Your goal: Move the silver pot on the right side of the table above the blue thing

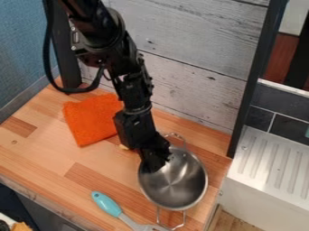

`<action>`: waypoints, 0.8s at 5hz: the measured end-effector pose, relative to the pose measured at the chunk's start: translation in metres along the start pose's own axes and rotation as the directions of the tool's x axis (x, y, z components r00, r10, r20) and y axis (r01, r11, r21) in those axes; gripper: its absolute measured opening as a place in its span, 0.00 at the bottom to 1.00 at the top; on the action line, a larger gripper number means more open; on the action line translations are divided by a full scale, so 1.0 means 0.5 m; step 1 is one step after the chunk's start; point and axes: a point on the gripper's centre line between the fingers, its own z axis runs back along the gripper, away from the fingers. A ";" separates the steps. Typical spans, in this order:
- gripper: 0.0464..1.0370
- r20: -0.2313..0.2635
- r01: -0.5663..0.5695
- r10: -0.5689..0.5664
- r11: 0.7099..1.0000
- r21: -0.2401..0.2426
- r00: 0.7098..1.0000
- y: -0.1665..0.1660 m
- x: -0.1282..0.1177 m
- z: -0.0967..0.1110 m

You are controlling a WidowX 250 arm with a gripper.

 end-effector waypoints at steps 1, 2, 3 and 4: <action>0.25 -0.001 -0.046 0.046 0.999 0.018 0.999 -0.007 0.021 -0.003; 0.54 0.006 -0.030 0.030 1.000 0.009 1.000 -0.010 0.023 -0.002; 0.85 -0.004 -0.040 0.040 0.999 0.001 0.999 -0.016 0.025 0.007; 0.97 0.039 -0.015 0.018 0.998 -0.062 0.999 -0.021 0.023 0.040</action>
